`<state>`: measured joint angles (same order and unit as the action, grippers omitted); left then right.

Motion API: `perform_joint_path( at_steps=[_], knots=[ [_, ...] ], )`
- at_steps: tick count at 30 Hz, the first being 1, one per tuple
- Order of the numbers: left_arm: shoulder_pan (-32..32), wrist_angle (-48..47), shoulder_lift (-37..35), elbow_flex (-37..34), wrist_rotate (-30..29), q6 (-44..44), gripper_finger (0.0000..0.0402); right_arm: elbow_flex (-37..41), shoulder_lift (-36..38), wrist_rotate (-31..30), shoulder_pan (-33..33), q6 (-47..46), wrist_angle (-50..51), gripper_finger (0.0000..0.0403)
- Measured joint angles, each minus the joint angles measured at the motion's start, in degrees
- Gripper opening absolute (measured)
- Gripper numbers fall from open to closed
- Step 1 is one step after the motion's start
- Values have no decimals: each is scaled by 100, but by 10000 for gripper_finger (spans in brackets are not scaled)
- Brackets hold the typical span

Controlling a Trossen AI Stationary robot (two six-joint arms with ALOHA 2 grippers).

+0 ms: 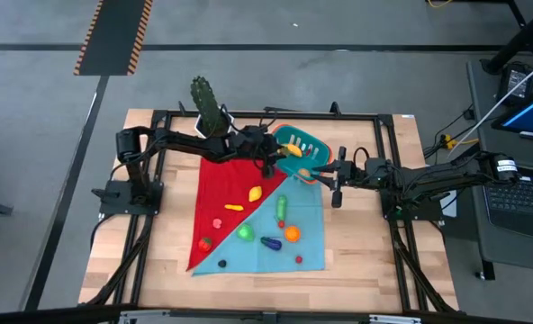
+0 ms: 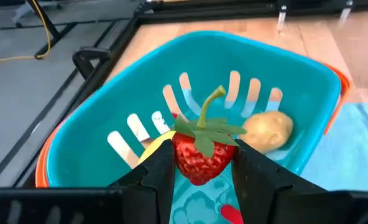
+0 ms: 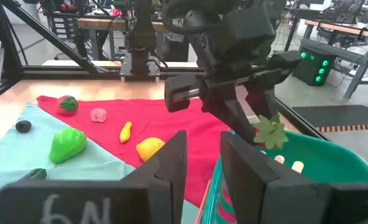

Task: Pick and placing Produce into tupperware
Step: Put the top red strawberry into the blue basket

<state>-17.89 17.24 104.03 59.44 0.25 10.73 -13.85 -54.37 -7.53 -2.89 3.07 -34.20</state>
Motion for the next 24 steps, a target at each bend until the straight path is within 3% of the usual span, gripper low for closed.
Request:
perform_joint_path(
  at_steps=[17,24],
  knots=[
    [-4,-248,-2,0,1,43,121,0,0,-1,2,-2,-7,98],
    [-9,-245,-4,0,0,45,156,0,0,0,4,-2,-7,98]
  ],
)
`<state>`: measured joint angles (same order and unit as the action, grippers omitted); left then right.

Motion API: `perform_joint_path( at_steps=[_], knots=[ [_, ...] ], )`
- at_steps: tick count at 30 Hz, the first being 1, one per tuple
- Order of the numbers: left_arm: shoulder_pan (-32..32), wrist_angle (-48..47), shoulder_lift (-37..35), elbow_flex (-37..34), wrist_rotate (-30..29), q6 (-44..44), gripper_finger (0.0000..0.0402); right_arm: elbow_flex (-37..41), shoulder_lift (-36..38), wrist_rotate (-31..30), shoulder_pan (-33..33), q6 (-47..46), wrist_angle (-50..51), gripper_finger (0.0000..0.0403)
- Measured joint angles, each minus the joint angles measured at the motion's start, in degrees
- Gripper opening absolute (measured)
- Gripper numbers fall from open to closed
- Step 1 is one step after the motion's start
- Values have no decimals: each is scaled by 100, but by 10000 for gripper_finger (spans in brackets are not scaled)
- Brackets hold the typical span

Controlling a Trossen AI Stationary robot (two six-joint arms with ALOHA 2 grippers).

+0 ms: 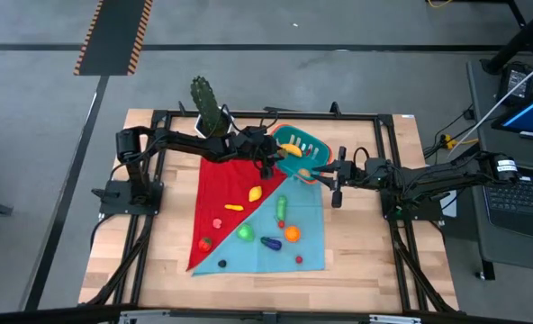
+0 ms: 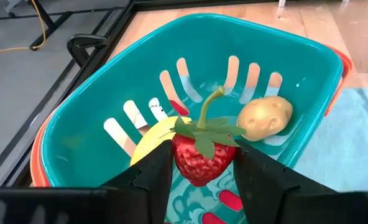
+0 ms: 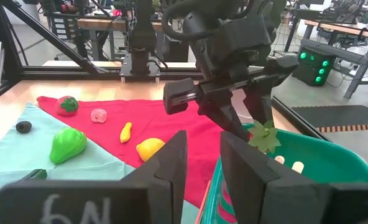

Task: Pick and placing Produce into tupperware
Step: Put the top red strawberry into the blue basket, then put the orange pumpkin into the blue basket

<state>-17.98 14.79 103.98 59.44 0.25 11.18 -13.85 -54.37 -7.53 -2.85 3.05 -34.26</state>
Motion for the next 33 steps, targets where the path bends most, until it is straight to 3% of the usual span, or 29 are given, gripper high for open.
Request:
perform_joint_path(
  at_steps=[8,19,33],
  knots=[
    [0,38,0,0,0,141,193,0,0,0,0,0,0,98],
    [-2,237,-138,7,0,295,188,0,0,0,0,0,2,98],
    [129,-1431,-1356,4,0,269,183,0,2,0,0,9,20,98]
  ],
)
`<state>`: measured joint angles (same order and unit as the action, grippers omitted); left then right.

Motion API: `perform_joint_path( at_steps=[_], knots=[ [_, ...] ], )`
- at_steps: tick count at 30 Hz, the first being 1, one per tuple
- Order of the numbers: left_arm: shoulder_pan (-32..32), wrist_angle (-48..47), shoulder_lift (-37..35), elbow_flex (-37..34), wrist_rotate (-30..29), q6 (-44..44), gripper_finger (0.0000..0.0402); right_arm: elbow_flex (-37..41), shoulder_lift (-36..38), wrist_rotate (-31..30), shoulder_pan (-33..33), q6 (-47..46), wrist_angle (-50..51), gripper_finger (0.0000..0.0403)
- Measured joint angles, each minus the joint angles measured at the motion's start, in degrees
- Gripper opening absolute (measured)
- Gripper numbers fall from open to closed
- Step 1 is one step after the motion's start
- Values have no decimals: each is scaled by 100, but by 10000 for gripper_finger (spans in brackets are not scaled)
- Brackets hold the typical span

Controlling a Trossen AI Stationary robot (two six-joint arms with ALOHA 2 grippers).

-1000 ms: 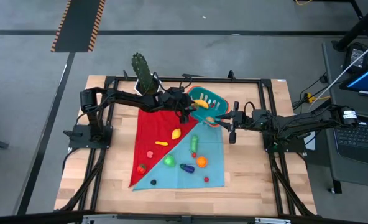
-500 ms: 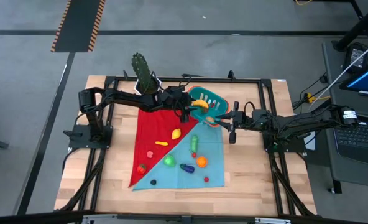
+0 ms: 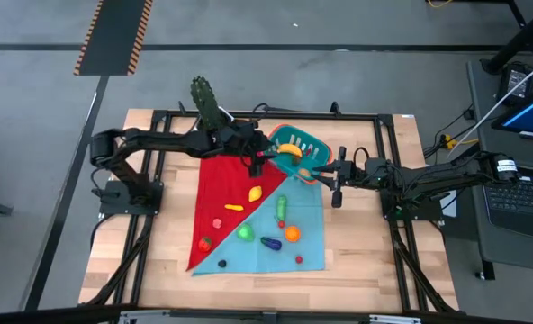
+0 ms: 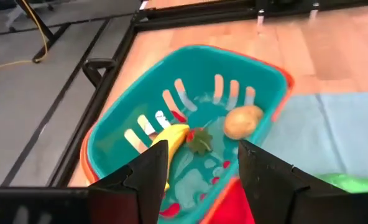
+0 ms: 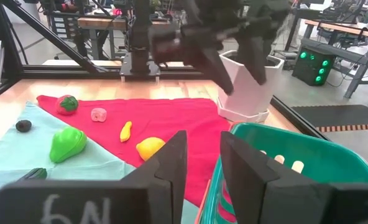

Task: Pick and placing Produce into tupperware
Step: Put the orange pumpkin into the blue basket

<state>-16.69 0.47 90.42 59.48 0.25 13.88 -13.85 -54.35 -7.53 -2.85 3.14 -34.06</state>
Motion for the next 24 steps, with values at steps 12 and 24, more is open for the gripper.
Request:
perform_joint_path(
  at_steps=[12,24],
  knots=[
    [513,337,-871,-1138,359,-222,186,0,-2,584,92,-140,14,98],
    [1073,1906,-2704,-3316,-62,-933,179,-45,-6,273,780,-272,-65,99]
  ],
)
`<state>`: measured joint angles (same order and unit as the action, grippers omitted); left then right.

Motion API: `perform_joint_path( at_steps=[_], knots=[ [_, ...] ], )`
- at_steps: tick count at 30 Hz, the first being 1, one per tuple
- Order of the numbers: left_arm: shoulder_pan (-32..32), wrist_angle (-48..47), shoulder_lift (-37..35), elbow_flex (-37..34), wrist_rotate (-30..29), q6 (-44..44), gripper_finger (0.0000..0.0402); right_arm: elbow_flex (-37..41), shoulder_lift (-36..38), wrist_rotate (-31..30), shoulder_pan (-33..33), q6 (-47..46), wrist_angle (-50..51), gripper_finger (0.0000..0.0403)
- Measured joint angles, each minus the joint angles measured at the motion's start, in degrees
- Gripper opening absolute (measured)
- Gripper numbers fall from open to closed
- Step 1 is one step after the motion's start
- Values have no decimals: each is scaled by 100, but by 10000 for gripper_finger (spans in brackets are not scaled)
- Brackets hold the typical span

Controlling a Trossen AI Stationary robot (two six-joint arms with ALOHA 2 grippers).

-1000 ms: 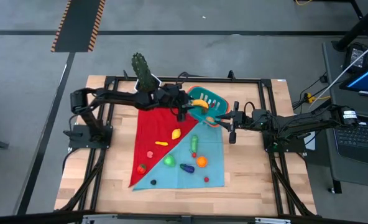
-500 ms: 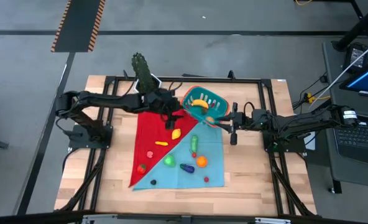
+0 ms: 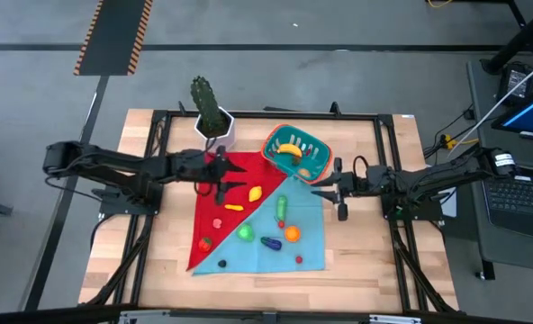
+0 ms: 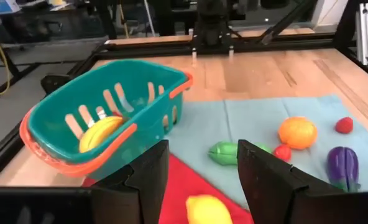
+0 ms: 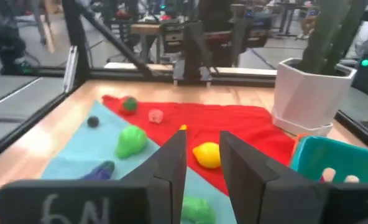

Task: Pick and placing Produce into tupperware
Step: Put the orange pumpkin into the blue basket

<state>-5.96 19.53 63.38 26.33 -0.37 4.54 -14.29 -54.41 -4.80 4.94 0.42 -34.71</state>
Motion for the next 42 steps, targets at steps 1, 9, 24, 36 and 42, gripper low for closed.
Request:
perform_joint_path(
  at_steps=[1,9,24,36,42],
  knots=[
    [51,-18,-115,-93,-76,-40,179,-20,0,-95,44,-40,-4,101],
    [314,-20,-655,-419,-362,-137,179,-346,-326,-172,257,-169,40,191],
    [581,79,-1505,-1170,-366,-415,179,-2232,-1252,-174,896,-355,2778,284],
    [580,66,-2056,-1606,-366,-462,179,-3642,-1693,-173,1097,-825,4824,274],
    [576,66,-2108,-1655,-366,-546,179,-3645,-1979,-171,1105,-1415,5037,274]
  ],
)
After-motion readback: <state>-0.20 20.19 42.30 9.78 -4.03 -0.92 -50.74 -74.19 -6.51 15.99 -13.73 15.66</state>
